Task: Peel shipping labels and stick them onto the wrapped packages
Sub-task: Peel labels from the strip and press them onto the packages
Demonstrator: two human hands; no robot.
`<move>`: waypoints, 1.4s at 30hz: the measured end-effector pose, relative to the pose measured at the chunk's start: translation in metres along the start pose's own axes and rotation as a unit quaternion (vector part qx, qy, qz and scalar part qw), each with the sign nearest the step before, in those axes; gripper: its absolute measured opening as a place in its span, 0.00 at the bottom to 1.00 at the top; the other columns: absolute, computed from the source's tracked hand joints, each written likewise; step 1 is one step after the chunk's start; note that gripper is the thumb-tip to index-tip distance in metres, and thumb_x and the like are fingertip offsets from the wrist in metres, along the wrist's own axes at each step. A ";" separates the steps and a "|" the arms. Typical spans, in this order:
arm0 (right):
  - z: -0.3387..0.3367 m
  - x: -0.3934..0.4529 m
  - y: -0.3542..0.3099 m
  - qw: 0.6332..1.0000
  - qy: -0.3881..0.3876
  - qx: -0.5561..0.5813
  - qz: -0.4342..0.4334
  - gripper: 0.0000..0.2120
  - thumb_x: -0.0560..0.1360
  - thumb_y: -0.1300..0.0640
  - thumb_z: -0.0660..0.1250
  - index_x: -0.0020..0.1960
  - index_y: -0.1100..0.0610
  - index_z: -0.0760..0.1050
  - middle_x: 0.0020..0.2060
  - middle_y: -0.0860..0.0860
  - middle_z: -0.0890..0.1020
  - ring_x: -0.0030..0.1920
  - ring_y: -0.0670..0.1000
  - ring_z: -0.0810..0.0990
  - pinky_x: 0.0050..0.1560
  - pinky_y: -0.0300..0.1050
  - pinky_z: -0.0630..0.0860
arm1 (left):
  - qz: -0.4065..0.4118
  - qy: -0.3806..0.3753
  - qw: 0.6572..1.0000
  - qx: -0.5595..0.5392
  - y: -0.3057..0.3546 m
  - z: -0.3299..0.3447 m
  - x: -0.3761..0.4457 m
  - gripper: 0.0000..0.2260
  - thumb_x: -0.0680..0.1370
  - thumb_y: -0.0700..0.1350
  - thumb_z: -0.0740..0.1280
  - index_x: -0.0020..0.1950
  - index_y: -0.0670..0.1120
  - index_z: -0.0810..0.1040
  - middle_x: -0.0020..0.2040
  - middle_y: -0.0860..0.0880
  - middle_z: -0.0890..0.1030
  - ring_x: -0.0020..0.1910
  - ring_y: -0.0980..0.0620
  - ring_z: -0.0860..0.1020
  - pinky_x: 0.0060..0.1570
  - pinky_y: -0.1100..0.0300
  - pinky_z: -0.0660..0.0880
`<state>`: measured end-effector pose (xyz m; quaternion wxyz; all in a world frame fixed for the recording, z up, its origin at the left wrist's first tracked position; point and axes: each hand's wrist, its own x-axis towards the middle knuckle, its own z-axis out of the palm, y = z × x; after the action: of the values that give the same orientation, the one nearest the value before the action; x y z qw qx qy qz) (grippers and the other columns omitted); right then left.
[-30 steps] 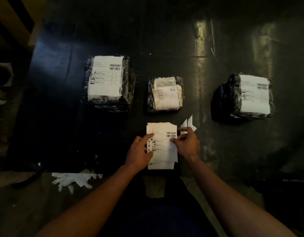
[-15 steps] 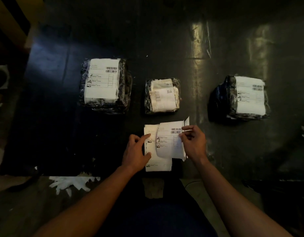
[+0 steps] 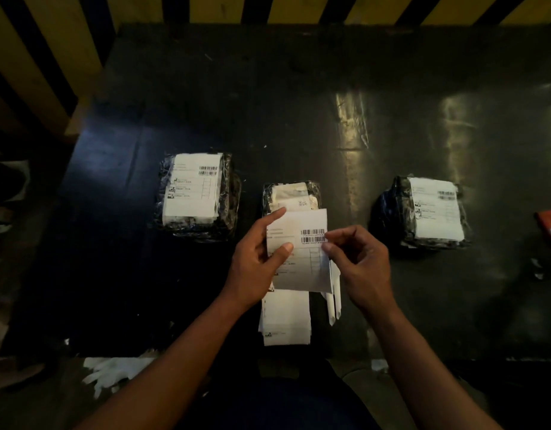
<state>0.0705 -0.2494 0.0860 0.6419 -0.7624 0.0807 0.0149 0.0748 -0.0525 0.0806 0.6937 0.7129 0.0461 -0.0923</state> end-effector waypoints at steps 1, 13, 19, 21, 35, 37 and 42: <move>-0.001 0.000 -0.007 1.000 -0.008 0.007 -0.009 0.05 0.76 0.66 0.73 0.50 0.60 0.80 0.48 0.51 0.86 0.51 0.49 0.85 0.51 0.47 0.84 | 0.011 0.006 1.000 0.004 0.008 0.001 0.000 0.23 0.79 0.35 0.70 0.72 0.52 0.75 0.67 0.49 0.80 0.64 0.52 0.80 0.58 0.54 0.82; -0.005 0.013 -0.078 0.991 -0.068 0.078 -0.089 0.04 0.75 0.66 0.72 0.50 0.62 0.81 0.50 0.53 0.85 0.53 0.53 0.86 0.51 0.45 0.84 | 0.080 0.026 0.996 0.008 0.068 -0.008 -0.016 0.14 0.77 0.35 0.72 0.61 0.48 0.82 0.59 0.48 0.84 0.58 0.49 0.84 0.49 0.56 0.84; -0.003 0.015 -0.093 0.986 -0.074 0.078 -0.125 0.06 0.76 0.68 0.70 0.52 0.61 0.80 0.50 0.52 0.85 0.53 0.53 0.86 0.51 0.44 0.83 | 0.094 0.045 0.994 0.026 0.080 -0.014 -0.016 0.13 0.77 0.36 0.72 0.59 0.48 0.82 0.59 0.47 0.84 0.58 0.50 0.84 0.49 0.56 0.84; -0.004 0.017 -0.096 0.986 -0.068 0.073 -0.133 0.05 0.76 0.67 0.70 0.52 0.61 0.79 0.48 0.53 0.85 0.51 0.54 0.86 0.50 0.45 0.84 | 0.093 0.046 0.994 0.031 0.082 -0.015 -0.017 0.13 0.77 0.35 0.73 0.59 0.48 0.82 0.59 0.49 0.84 0.58 0.51 0.84 0.48 0.56 0.84; -0.003 0.019 -0.105 0.984 -0.090 0.131 -0.086 0.05 0.76 0.70 0.70 0.50 0.63 0.79 0.44 0.54 0.86 0.46 0.52 0.86 0.47 0.43 0.83 | 0.078 0.038 0.996 0.020 0.086 -0.021 -0.020 0.12 0.76 0.33 0.72 0.56 0.47 0.83 0.55 0.51 0.85 0.55 0.52 0.84 0.45 0.57 0.84; -0.004 0.018 -0.106 0.981 -0.101 0.156 -0.062 0.05 0.76 0.69 0.70 0.50 0.63 0.79 0.43 0.52 0.86 0.45 0.51 0.86 0.47 0.43 0.83 | 0.065 0.030 0.997 0.009 0.087 -0.022 -0.020 0.12 0.77 0.34 0.72 0.56 0.47 0.83 0.55 0.51 0.85 0.55 0.51 0.85 0.44 0.57 0.84; -0.003 0.019 -0.104 0.982 -0.099 0.154 -0.052 0.06 0.76 0.71 0.70 0.51 0.64 0.78 0.44 0.57 0.84 0.45 0.52 0.84 0.47 0.45 0.84 | 0.046 0.016 0.999 0.012 0.088 -0.022 -0.020 0.12 0.76 0.34 0.72 0.56 0.47 0.83 0.54 0.53 0.85 0.54 0.53 0.84 0.44 0.59 0.83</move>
<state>0.1035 -0.2377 0.1858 0.7564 -0.6522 -0.0218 0.0442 0.0735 -0.0318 0.1718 0.6878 0.7239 0.0235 -0.0494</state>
